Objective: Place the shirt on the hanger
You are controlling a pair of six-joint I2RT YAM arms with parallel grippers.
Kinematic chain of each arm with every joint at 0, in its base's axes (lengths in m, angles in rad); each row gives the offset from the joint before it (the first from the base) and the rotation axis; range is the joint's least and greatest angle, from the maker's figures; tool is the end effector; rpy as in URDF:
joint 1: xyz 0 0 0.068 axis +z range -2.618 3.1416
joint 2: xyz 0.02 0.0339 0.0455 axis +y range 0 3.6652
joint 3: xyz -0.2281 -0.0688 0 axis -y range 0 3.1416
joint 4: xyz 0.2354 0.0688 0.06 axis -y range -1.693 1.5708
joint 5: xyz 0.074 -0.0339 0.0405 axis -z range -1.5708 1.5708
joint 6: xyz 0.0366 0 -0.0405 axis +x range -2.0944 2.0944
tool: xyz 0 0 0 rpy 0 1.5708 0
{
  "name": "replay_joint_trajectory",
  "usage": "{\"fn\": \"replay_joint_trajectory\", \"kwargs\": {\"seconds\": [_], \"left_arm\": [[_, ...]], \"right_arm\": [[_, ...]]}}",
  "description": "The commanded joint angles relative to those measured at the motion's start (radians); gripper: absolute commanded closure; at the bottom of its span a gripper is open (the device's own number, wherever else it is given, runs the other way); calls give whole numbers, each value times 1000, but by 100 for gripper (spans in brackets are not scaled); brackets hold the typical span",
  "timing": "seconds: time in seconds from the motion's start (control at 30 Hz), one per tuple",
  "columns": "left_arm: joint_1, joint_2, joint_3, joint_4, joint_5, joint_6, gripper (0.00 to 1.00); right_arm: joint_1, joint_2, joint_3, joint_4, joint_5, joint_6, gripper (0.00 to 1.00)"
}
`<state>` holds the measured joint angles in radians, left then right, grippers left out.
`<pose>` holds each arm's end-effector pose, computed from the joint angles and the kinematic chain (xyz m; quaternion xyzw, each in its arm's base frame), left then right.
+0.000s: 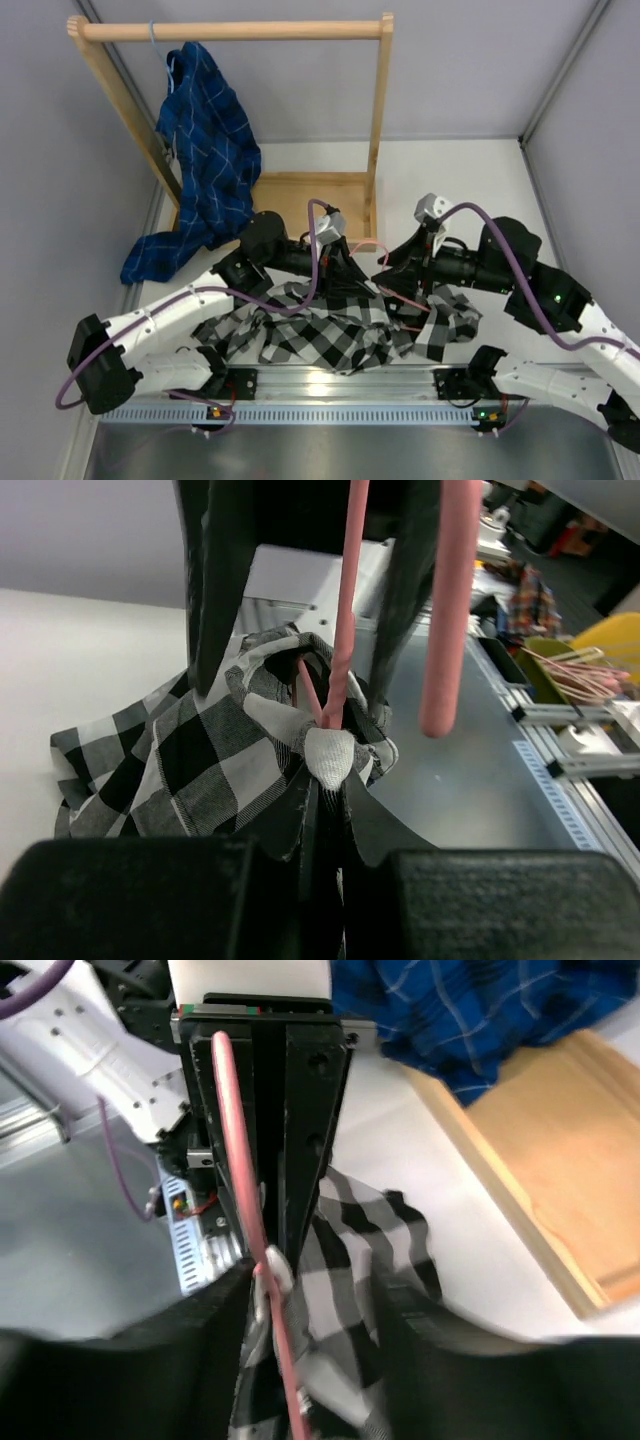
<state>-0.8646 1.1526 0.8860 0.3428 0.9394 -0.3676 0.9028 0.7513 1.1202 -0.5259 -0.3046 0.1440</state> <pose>0.1499 -0.2212 0.3251 0.4709 0.5058 -0.6290 0.3561 0.0898 0.1315 0.3930 -0.3699 0.6616 0.4208 0.4984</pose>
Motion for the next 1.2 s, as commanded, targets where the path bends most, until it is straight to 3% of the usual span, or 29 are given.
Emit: {"fn": "replay_joint_trajectory", "kwargs": {"seconds": [0.0, 0.17, 0.2, 0.3, 0.33, 0.4, 0.43, 0.47, 0.53, 0.57, 0.67, 0.7, 0.73, 0.87, 1.03, 1.17], "left_arm": [[-23, 10, 74, 116, 182, -31, 100], [-25, 19, 91, 56, 151, 5, 100], [-25, 21, 97, 47, 147, 10, 100], [-25, 15, 120, -14, 90, 50, 100], [-25, 9, 134, -103, 17, 71, 100], [-25, -22, 169, -212, -87, 169, 93], [-24, -37, 203, -261, -150, 192, 65], [-25, -72, 217, -331, -300, 220, 45], [-25, -117, 247, -402, -460, 240, 2], [-25, -146, 248, -428, -628, 251, 2], [-25, -331, 156, -458, -946, 167, 2], [-25, -453, 109, -429, -1128, 142, 2], [-25, -514, 58, -415, -1187, 127, 2], [-25, -715, -145, -432, -1324, 69, 2], [-25, -766, -324, -484, -1484, -19, 6], [-25, -751, -409, -383, -1499, -11, 9]], "right_arm": [[10, 13, 12, 87, -168, -37, 62], [10, 7, -36, 188, -211, -17, 89], [10, 2, -42, 204, -211, -15, 100], [10, -7, -59, 237, -209, -14, 100], [10, -10, -63, 242, -197, -12, 100], [10, -26, -66, 244, -174, -12, 100], [10, -32, -68, 245, -144, -11, 100], [11, -38, -66, 244, -128, -11, 100], [10, -53, -62, 239, -63, -14, 100], [10, -61, -57, 225, -27, -11, 100], [10, -82, -42, 187, 171, 8, 100], [11, -90, -36, 179, 226, 14, 100], [11, -90, -24, 167, 313, 28, 100], [10, -66, 30, 127, 377, 11, 100], [8, -21, 130, 73, 380, -3, 100], [8, -9, 167, 50, 352, 6, 100]]}}
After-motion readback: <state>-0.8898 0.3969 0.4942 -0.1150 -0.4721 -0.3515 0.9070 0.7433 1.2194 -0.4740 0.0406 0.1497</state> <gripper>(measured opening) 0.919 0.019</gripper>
